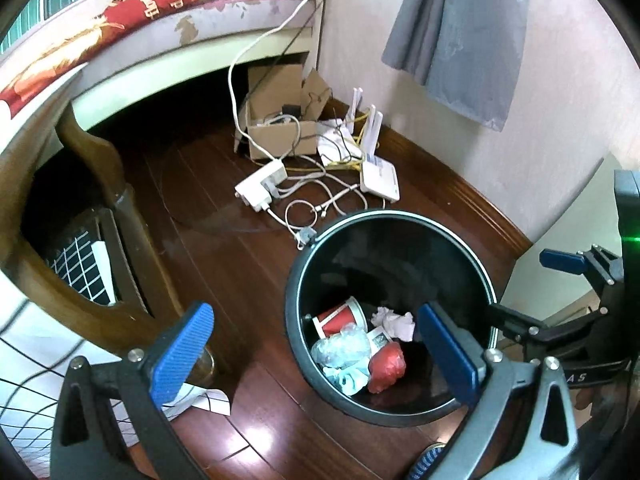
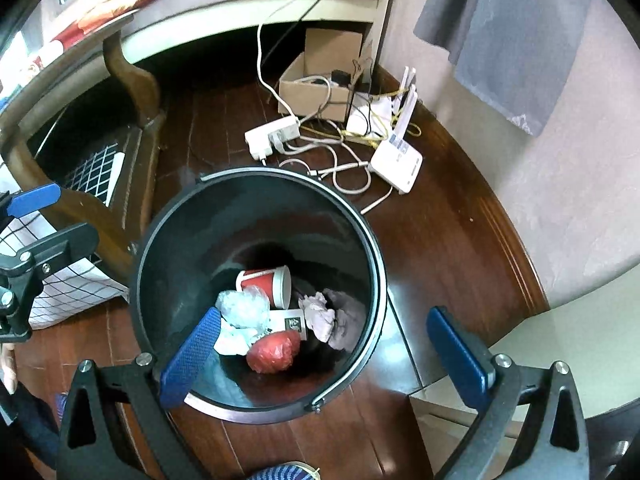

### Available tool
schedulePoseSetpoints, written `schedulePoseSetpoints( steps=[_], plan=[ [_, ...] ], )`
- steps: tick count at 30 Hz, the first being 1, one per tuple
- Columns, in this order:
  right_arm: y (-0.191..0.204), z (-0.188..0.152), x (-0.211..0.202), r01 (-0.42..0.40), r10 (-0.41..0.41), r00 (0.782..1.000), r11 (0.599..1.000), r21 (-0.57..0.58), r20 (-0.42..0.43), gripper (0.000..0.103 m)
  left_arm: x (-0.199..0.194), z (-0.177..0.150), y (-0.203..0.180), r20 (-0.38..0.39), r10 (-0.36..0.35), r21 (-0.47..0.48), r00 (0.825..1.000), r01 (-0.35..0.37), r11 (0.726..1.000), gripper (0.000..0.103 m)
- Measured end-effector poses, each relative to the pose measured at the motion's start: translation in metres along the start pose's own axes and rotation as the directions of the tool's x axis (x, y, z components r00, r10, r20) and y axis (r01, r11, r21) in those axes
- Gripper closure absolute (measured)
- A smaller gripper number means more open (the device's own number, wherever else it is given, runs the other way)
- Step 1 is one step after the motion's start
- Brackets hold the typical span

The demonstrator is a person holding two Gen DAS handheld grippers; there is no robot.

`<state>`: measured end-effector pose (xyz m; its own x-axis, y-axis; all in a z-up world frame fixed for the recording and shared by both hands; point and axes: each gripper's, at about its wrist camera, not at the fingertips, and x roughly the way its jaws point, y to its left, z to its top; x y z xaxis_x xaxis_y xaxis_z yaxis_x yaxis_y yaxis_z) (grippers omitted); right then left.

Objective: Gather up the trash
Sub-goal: 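Move both tools back toward the table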

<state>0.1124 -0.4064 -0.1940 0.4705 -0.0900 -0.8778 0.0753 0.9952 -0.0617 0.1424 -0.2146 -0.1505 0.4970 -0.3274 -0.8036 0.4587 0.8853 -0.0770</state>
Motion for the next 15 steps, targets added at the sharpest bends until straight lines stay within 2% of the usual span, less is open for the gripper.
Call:
schedulePoseSetpoints(
  steps=[15],
  plan=[
    [0.029,0.028,-0.055,-0.035,0.036,0.994,0.999,-0.016,0.105,0.000,-0.053,0.004,0.018,0.082,0.065,-0.032,0.995,-0.062,0.998,0.000]
  ],
)
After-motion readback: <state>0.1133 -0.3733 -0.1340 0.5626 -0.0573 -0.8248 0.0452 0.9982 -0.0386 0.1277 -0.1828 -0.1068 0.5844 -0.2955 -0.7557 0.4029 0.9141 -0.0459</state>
